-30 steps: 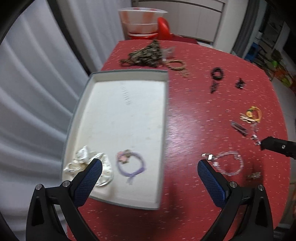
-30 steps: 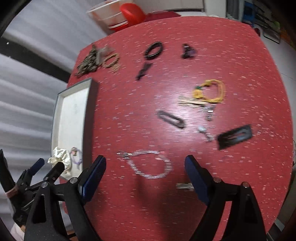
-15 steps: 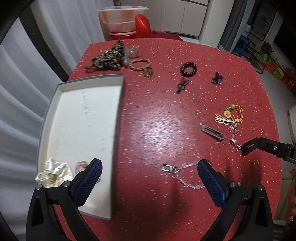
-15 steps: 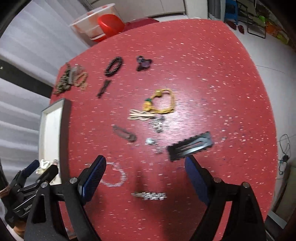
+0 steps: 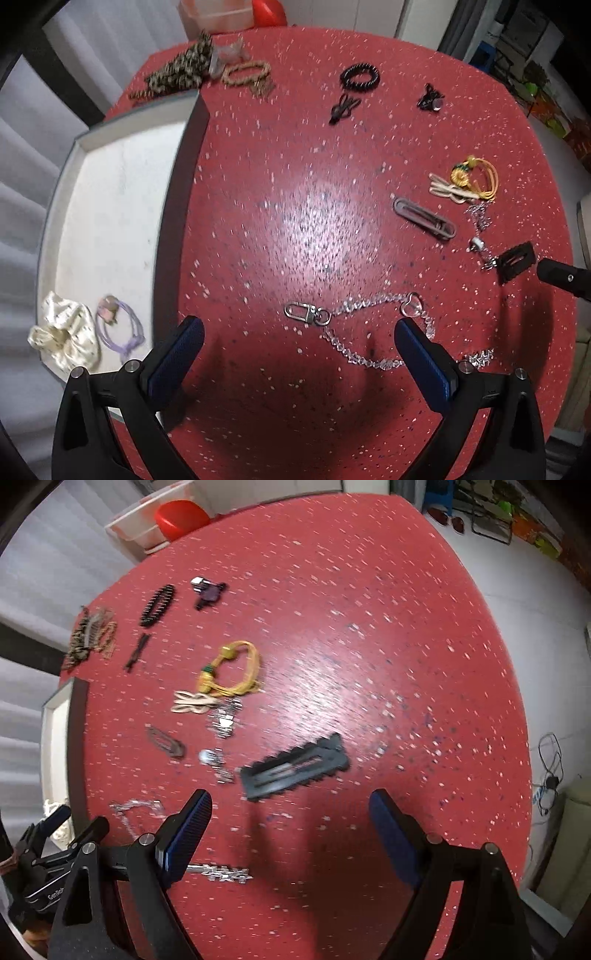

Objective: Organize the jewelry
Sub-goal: 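Move the left tool to the crystal bead chain while the right tool approaches the black scalloped clip, then grasp the chain by its clasp end with the left tool while the right tool grasps the black clip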

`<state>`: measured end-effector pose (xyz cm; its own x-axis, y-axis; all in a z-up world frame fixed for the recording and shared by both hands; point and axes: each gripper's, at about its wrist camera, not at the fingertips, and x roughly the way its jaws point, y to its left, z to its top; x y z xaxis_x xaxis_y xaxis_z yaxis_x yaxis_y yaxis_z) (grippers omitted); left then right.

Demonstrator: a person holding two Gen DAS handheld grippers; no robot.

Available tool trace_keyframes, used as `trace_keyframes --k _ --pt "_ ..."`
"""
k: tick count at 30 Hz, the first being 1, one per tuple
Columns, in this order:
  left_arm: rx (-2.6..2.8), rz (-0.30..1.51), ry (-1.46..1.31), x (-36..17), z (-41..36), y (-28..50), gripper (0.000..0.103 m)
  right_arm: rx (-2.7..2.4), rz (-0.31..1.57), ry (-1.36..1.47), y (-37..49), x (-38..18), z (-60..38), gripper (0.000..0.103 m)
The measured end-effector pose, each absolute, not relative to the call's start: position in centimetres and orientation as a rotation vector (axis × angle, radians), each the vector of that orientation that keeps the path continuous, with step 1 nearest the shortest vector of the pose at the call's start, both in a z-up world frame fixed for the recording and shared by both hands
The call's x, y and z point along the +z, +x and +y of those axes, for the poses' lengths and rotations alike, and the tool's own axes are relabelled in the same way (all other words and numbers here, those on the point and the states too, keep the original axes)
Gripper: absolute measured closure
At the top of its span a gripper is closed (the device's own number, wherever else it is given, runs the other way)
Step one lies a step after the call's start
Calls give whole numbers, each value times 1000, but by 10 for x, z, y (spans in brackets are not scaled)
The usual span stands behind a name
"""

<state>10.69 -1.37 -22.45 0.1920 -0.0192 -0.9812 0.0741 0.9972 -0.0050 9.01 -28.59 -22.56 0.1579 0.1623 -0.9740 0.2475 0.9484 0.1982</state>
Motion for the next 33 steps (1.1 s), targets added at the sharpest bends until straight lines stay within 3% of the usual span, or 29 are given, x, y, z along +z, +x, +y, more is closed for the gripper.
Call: trace_keyframes --k 13,25,28,33 --pt "157 1468 -298 -243 3 106 0 -312 1386 708 82 -257 -313 14" --pt "339 1530 -469 -270 2 114 0 -481 1363 569 119 -255 -271 16" --pt "353 1534 -443 -271 -4 113 1 -494 1375 474 122 -253 -256 24" --pt "355 1531 -373 -265 -24 115 16 -446 1352 389 119 -245 -239 60"
